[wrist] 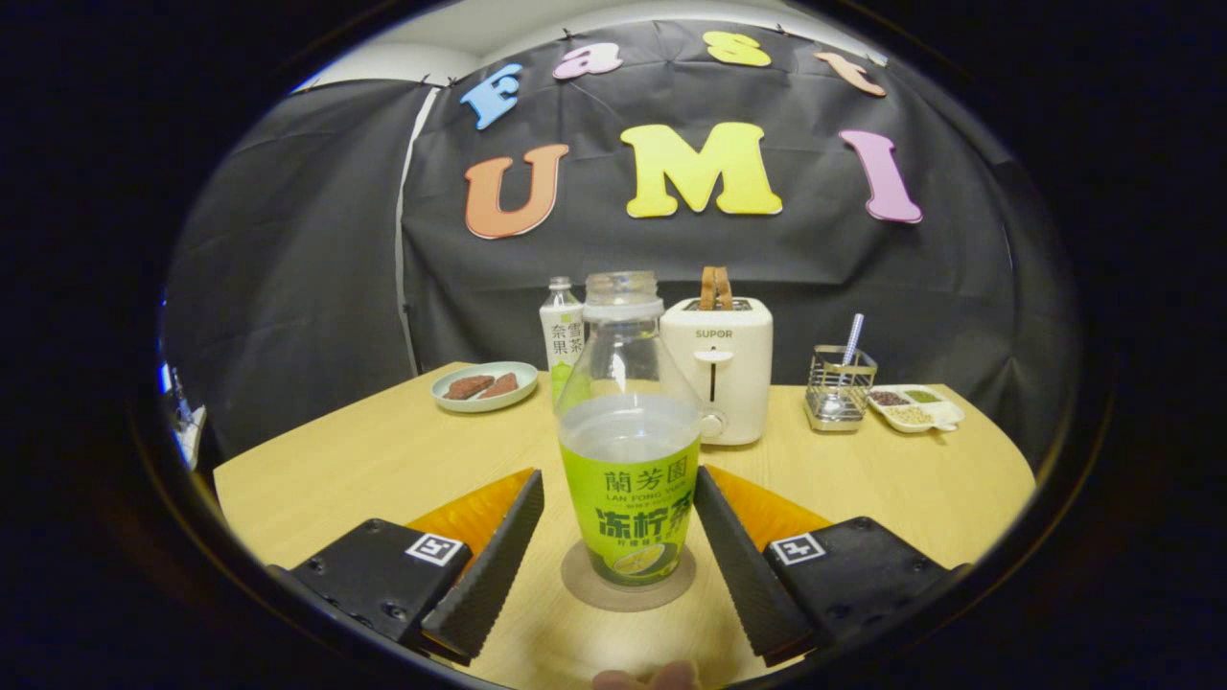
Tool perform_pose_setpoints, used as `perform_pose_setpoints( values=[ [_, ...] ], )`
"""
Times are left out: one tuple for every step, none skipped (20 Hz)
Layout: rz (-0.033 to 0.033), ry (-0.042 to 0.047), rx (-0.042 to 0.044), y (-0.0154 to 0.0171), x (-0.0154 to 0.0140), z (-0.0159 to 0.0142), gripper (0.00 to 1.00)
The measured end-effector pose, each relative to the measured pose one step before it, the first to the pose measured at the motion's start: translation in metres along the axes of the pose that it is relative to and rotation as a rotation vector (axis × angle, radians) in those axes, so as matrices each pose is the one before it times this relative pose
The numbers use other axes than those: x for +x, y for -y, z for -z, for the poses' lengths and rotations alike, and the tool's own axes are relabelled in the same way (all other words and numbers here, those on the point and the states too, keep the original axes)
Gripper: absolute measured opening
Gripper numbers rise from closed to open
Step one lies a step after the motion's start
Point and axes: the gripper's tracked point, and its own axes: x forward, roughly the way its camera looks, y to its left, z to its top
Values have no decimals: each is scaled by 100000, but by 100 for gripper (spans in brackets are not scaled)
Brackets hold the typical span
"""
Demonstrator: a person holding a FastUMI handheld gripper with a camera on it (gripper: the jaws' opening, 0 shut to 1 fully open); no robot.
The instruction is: Take the bottle from table, then pour the juice into the cup, finally place the bottle on the coaster
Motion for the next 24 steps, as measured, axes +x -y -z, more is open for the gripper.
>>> perform_pose_setpoints(
  values=[
    [515, 474, -217, -30, -753, -230, 100],
    [656, 684, 9, -32, -843, -264, 100],
    [1703, 137, -41, 205, -977, -175, 100],
    [2205, 257, -297, 299, -1155, -173, 100],
    [1374, 819, 56, 106, -1206, -369, 100],
    [772, 1288, 291, 48, -1515, -418, 100],
    [868, 1927, 358, -57, -1580, -543, 100],
    [1433, 2283, 91, 110, -1727, -535, 100],
    [1910, 1935, -289, 232, -1736, -402, 100],
    [1468, 1767, -643, 125, -1877, -432, 100],
    [1966, 1185, -143, 304, -1812, -291, 100],
    [1339, 830, 480, 399, -1925, -417, 100],
    [756, 1265, 312, 258, -1994, -472, 100],
    [1161, 1490, -554, 429, -1987, -558, 100],
    [1712, 1336, -922, 731, -1805, -496, 100],
    [2033, 1580, -333, 665, -1815, -529, 100],
    [1498, 1365, -521, 382, -1573, -500, 100],
    [1318, 637, -1147, 237, -1626, -167, 100],
    [1275, 2075, -296, -13, -1456, -113, 100],
    [542, 1786, -309, -183, -1311, -85, 100],
    [77, 875, -444, -420, -1095, 470, 100],
    [30, 469, 208, -329, -976, 433, 100],
    [-138, 525, 625, -307, -853, 389, 100],
    [879, -126, 812, -90, -881, 458, 100]
  ],
)
